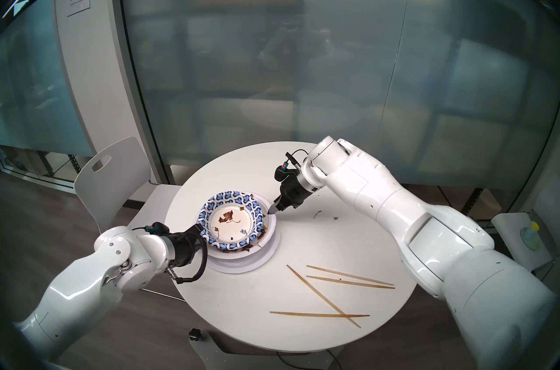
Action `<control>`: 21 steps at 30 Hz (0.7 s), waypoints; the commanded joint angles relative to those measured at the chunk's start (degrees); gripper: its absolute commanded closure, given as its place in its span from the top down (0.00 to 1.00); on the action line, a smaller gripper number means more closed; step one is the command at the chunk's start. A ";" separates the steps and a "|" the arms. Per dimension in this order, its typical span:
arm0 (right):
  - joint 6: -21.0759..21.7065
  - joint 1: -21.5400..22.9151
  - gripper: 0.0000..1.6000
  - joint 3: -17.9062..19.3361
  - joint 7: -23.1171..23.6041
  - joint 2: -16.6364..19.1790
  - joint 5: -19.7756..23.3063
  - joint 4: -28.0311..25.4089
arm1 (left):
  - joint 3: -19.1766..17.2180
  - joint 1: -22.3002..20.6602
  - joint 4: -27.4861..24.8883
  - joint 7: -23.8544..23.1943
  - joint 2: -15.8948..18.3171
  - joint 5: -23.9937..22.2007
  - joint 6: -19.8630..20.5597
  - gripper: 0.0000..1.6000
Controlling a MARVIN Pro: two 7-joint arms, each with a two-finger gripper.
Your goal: Stack the plates into one stack
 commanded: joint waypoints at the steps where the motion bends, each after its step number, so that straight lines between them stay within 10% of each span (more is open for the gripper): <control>1: -2.32 3.64 0.00 -0.83 4.08 -2.36 0.24 2.55 | -1.02 1.30 -0.69 -1.79 1.48 0.15 0.44 0.00; 21: -2.05 2.38 0.00 -2.09 5.28 -0.86 1.42 0.70 | 0.60 2.56 -2.20 -2.69 1.48 1.91 0.62 0.00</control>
